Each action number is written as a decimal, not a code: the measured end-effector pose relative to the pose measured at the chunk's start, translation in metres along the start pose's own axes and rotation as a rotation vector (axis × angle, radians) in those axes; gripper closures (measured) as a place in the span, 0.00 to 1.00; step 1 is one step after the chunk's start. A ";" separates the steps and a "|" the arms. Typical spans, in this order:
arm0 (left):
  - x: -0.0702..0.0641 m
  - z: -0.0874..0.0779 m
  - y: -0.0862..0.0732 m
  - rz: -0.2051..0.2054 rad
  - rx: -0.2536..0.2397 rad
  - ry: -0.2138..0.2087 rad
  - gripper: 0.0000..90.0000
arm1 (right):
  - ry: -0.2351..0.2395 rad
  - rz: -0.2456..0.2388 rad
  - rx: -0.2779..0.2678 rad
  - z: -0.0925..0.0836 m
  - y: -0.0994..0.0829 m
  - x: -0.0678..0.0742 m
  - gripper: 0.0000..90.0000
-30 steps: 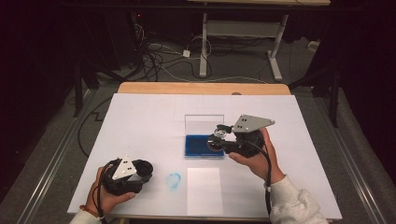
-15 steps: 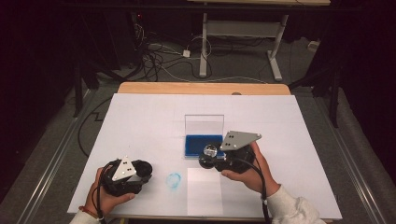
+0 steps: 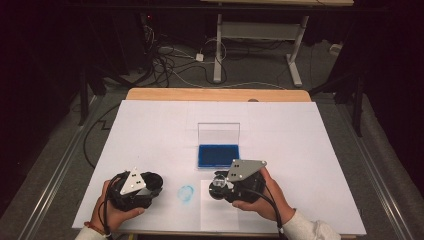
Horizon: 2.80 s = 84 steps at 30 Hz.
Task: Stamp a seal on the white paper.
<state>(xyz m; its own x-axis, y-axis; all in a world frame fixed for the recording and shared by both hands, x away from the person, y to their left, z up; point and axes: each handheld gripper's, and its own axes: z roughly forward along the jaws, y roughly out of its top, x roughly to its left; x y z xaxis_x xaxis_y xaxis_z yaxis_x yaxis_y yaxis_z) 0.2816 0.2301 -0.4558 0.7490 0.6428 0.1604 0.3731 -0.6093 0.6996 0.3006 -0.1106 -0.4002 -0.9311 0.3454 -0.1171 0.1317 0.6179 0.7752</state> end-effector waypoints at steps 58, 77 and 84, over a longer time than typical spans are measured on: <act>-0.001 0.002 0.001 0.000 -0.002 -0.023 0.41 | 0.029 -0.038 0.114 0.029 -0.036 0.019 0.63; -0.001 0.001 0.001 0.002 0.000 -0.021 0.41 | 0.024 -0.037 0.123 0.029 -0.036 0.021 0.63; -0.001 0.001 0.001 0.007 0.003 -0.023 0.41 | 0.019 -0.025 0.120 0.029 -0.036 0.021 0.63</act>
<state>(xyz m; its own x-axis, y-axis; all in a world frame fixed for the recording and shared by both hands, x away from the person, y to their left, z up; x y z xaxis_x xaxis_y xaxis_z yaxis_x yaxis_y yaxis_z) 0.2820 0.2278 -0.4561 0.7638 0.6280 0.1491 0.3697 -0.6150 0.6965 0.2862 -0.1050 -0.4484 -0.9408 0.3160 -0.1224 0.1473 0.7068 0.6919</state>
